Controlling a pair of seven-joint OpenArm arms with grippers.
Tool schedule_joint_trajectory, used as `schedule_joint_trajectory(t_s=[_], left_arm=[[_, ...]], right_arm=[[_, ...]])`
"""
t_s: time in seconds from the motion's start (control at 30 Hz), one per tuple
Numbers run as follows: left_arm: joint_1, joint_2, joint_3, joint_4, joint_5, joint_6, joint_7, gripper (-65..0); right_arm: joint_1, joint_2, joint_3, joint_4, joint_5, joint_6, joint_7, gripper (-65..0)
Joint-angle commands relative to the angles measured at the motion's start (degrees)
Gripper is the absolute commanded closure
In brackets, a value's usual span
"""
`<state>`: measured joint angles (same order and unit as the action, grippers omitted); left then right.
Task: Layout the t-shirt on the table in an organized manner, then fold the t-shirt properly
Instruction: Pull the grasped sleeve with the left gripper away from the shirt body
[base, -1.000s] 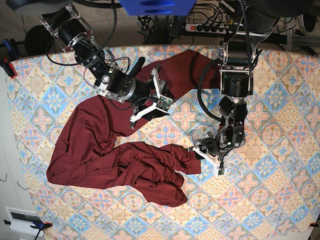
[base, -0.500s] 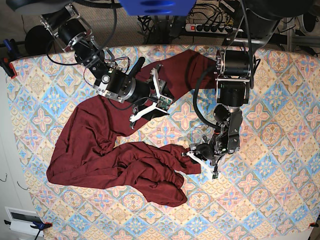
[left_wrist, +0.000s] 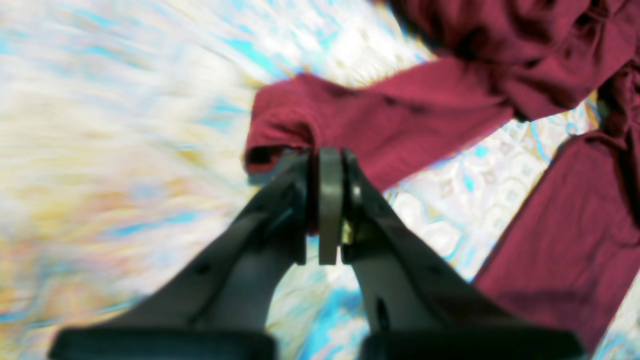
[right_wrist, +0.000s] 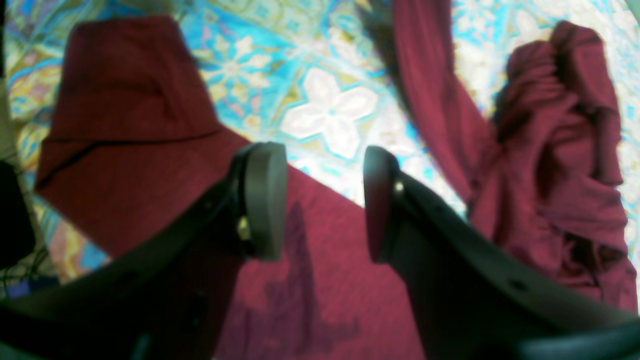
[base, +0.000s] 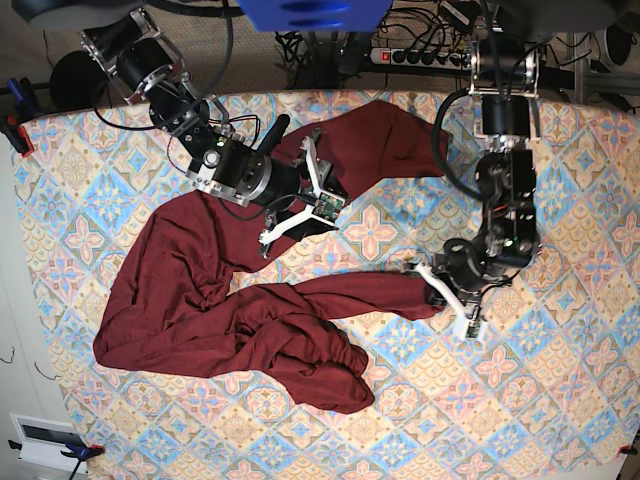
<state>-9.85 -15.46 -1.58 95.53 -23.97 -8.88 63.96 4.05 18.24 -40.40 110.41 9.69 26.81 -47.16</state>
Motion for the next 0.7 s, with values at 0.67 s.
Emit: schedule_joint_trajectory(t_s=[0.67], left_arm=[[43.0, -19.7, -40.0, 23.6, -42.6, -5.2, 3.4, 0.0]], right_arm=[[0.6, -0.2, 4.1, 0.8, 0.6, 0.0, 1.3, -23.9]])
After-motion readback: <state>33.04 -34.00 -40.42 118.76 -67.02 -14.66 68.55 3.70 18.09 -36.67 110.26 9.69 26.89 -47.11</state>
